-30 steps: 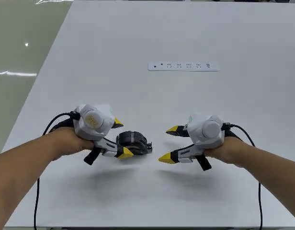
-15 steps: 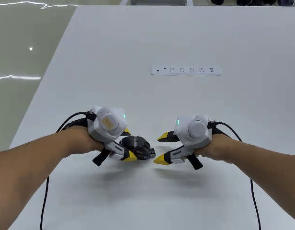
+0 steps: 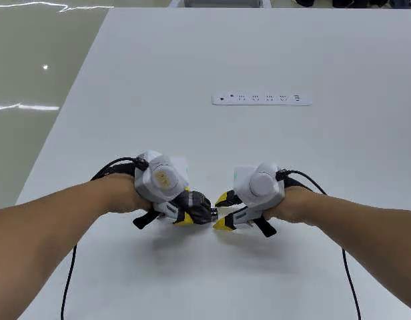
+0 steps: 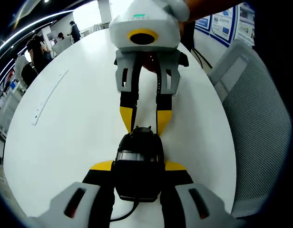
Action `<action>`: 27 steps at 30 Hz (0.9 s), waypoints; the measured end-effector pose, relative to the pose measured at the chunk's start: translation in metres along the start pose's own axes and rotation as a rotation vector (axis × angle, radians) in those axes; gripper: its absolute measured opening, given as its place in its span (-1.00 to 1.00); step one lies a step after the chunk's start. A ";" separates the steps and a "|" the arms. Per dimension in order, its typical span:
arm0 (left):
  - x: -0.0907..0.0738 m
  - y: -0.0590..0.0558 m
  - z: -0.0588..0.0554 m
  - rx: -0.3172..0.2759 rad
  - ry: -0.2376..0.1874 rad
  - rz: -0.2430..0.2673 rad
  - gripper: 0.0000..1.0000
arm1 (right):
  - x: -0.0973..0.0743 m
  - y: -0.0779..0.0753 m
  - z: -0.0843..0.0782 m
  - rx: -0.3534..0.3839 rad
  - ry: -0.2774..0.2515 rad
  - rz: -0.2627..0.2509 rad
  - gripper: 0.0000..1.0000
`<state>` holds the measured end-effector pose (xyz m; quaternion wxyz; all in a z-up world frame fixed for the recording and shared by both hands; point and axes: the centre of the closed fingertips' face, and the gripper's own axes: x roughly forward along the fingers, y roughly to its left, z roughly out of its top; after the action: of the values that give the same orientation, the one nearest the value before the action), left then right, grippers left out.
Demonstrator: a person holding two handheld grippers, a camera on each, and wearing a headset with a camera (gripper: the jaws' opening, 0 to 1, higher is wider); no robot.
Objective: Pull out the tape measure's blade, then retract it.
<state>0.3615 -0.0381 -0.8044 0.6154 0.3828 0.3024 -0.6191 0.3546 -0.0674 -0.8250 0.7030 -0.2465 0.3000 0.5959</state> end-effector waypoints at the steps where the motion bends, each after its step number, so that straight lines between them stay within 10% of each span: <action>1: 0.000 -0.001 0.000 0.009 0.009 -0.003 -0.36 | 0.000 0.000 0.001 -0.002 -0.001 0.002 -0.54; 27: 0.003 0.001 -0.001 -0.017 0.040 -0.001 -0.36 | 0.007 -0.004 -0.002 -0.064 0.059 -0.036 -0.58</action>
<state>0.3628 -0.0390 -0.8072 0.6121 0.3898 0.3201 -0.6091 0.3587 -0.0650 -0.8317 0.6963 -0.2917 0.2971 0.5846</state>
